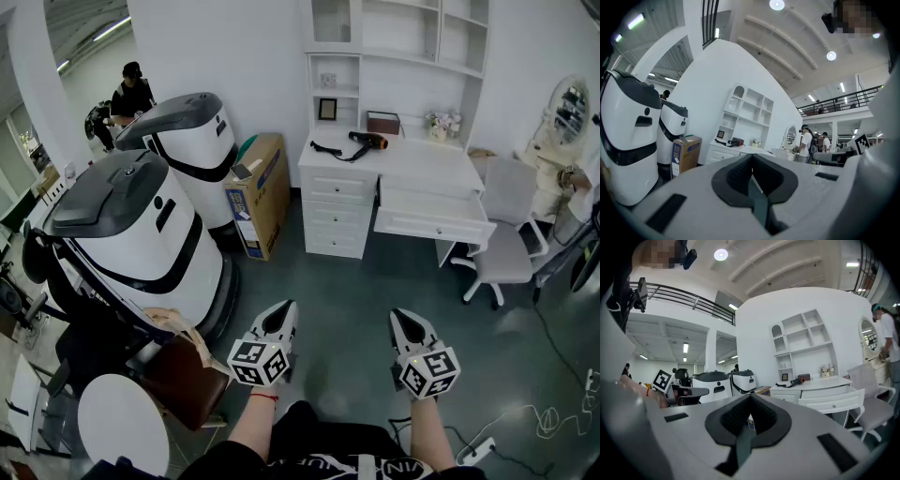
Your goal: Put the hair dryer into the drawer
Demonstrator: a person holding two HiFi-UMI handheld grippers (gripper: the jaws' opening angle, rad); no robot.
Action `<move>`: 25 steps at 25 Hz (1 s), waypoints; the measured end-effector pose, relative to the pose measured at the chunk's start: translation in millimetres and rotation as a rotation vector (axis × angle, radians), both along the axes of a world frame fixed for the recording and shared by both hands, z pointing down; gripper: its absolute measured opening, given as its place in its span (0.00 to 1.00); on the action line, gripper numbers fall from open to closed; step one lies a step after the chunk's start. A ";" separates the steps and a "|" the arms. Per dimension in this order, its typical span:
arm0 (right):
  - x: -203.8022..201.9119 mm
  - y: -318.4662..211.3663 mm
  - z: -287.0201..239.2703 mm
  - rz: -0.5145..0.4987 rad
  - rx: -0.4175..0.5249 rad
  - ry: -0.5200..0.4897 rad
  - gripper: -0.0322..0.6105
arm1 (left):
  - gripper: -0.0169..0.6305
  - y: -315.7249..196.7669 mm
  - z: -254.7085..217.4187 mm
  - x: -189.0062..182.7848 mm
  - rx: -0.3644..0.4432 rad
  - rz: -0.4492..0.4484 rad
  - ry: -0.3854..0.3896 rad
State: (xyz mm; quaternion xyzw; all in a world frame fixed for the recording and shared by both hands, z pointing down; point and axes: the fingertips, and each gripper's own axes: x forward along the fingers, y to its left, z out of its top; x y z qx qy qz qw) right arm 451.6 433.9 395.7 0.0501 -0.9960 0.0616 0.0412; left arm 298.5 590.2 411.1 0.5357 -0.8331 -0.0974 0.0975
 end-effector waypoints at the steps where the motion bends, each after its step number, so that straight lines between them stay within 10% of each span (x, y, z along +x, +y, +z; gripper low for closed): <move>1: 2.5 -0.1 -0.3 0.001 -0.001 -0.004 0.06 | 0.04 -1.6 -1.5 3.6 0.000 0.006 -0.006; 13: -18.7 -0.4 28.0 -0.008 -0.029 0.030 0.06 | 0.04 -18.7 11.1 -15.7 -0.031 0.031 -0.008; 25: -144.6 -87.8 48.6 0.089 -0.111 0.063 0.06 | 0.04 -104.5 32.6 -148.2 -0.069 0.103 0.037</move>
